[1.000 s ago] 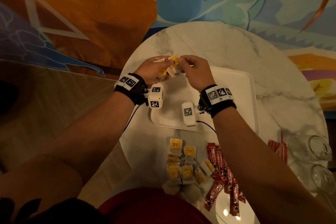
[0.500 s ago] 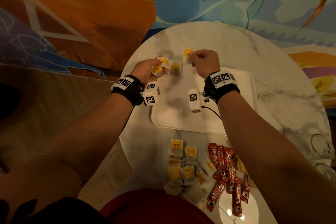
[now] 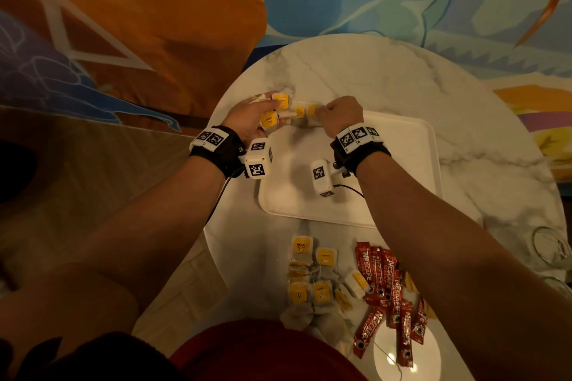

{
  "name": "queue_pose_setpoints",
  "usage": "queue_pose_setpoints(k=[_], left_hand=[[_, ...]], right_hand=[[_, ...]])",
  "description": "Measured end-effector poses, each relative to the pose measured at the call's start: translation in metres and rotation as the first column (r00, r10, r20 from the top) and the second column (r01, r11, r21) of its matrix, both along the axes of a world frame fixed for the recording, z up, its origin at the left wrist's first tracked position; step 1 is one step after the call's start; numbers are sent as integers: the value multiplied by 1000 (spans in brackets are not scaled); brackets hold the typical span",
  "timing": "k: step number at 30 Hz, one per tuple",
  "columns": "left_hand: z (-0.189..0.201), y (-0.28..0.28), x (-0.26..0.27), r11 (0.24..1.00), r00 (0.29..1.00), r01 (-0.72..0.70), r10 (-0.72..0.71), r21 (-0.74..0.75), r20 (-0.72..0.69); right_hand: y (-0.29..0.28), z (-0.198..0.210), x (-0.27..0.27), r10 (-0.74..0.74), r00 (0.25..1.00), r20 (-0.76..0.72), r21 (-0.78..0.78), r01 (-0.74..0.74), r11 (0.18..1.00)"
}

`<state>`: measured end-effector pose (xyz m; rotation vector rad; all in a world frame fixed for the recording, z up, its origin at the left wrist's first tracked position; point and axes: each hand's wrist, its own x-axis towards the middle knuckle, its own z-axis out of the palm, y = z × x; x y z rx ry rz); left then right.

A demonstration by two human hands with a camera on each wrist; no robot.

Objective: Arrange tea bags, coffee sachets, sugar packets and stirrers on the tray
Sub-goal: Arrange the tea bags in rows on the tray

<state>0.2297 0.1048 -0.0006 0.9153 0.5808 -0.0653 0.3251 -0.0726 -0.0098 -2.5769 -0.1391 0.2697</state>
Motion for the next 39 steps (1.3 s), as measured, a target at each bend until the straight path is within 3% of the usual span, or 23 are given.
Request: queue_pose_setpoints(k=[3, 6, 8, 12, 16, 27, 35, 39], left_hand=[[0, 1, -1, 1000, 1000, -12, 13, 20, -29], [2, 0, -2, 999, 999, -18, 19, 33, -39], [5, -2, -2, 999, 1000, 1, 0, 50, -16], [7, -3, -3, 996, 998, 51, -53, 68, 33], [7, -1, -4, 989, 998, 58, -57, 139, -15], [11, 18, -14, 992, 989, -111, 104, -64, -102], [7, 32, -32, 972, 981, -170, 151, -160, -123], [0, 30, -38, 976, 985, -153, 139, -158, -100]], right_hand=[[6, 12, -3, -18, 999, 51, 195, 8, 981], [15, 29, -16, 44, 999, 17, 481, -47, 876], [19, 35, -25, 103, 995, -2, 552, -85, 830], [22, 27, -32, 146, 989, -28, 546, -107, 831], [23, 19, -41, 175, 984, -35, 564, -125, 816], [34, 34, -35, 83, 997, -6, 567, -65, 821], [40, -3, -51, 114, 991, -73, 290, -89, 953], [41, -8, -55, 99, 989, -107, 193, -77, 978]])
